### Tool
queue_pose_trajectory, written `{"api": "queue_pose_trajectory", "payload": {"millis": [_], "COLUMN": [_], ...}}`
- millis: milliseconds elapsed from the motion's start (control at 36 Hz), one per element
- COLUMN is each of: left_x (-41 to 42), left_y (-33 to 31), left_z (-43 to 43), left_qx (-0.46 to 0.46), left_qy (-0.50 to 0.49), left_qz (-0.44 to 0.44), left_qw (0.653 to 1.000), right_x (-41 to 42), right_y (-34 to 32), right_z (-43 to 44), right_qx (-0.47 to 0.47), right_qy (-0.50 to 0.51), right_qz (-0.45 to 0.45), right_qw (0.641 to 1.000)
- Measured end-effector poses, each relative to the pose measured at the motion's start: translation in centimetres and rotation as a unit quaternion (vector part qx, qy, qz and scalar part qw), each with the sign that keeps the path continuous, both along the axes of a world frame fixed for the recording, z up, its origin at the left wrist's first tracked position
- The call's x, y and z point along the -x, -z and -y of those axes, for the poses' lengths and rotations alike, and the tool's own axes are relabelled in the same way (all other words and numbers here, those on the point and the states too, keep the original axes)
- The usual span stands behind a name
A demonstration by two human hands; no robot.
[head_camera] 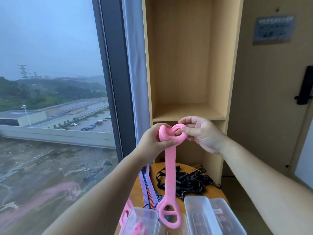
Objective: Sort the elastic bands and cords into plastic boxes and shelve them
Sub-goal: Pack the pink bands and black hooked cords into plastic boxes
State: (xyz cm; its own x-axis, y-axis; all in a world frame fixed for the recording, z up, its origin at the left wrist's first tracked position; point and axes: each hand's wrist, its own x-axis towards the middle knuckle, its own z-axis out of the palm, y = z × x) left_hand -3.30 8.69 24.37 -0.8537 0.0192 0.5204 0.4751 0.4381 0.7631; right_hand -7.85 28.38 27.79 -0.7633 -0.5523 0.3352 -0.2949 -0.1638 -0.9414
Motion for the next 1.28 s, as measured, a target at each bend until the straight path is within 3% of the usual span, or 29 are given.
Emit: {"api": "queue_pose_trajectory", "payload": {"millis": [167, 417, 556, 639, 722, 806, 889, 1028, 1167, 1278], "left_x": [-0.5, -1.1, -0.9, -0.7, -0.4, -0.3, -0.3, -0.4, -0.5, -1.0], "left_y": [0.1, -1.1, -1.0, -0.7, -0.5, -0.5, 0.2, 1.4, 1.7, 1.8], "left_z": [0.6, -0.4, -0.3, -0.4, -0.5, -0.2, 0.4, 0.3, -0.5, -0.6], "left_qx": [-0.046, -0.111, -0.148, -0.191, -0.213, -0.155, -0.027, 0.164, 0.137, 0.077], "left_qy": [0.012, 0.087, 0.063, 0.048, 0.028, -0.024, -0.085, -0.126, -0.114, -0.087], "left_qz": [0.029, 0.114, 0.081, 0.055, 0.025, -0.005, -0.043, -0.147, -0.159, -0.093], "left_qw": [0.998, 0.983, 0.984, 0.979, 0.976, 0.988, 0.995, 0.967, 0.971, 0.989], "right_x": [-0.4, -0.1, -0.1, -0.4, -1.3, -1.7, -1.7, -1.7, -1.4, -1.4], "right_y": [-0.2, -0.3, 0.4, 1.5, 3.0, 3.9, 3.6, 2.8, 3.2, 3.8], "right_z": [-0.1, 1.4, 2.1, 2.9, 3.3, 3.3, 3.4, 4.4, 4.6, 4.3], "right_qx": [-0.052, 0.024, 0.026, 0.002, -0.035, -0.037, -0.048, -0.091, -0.081, -0.075], "right_qy": [-0.021, 0.057, 0.069, 0.059, -0.046, -0.07, -0.006, 0.076, 0.127, 0.145], "right_qz": [-0.007, -0.033, -0.021, 0.031, 0.128, 0.155, 0.136, 0.131, 0.149, 0.136], "right_qw": [0.998, 0.998, 0.997, 0.998, 0.99, 0.985, 0.989, 0.984, 0.977, 0.977]}}
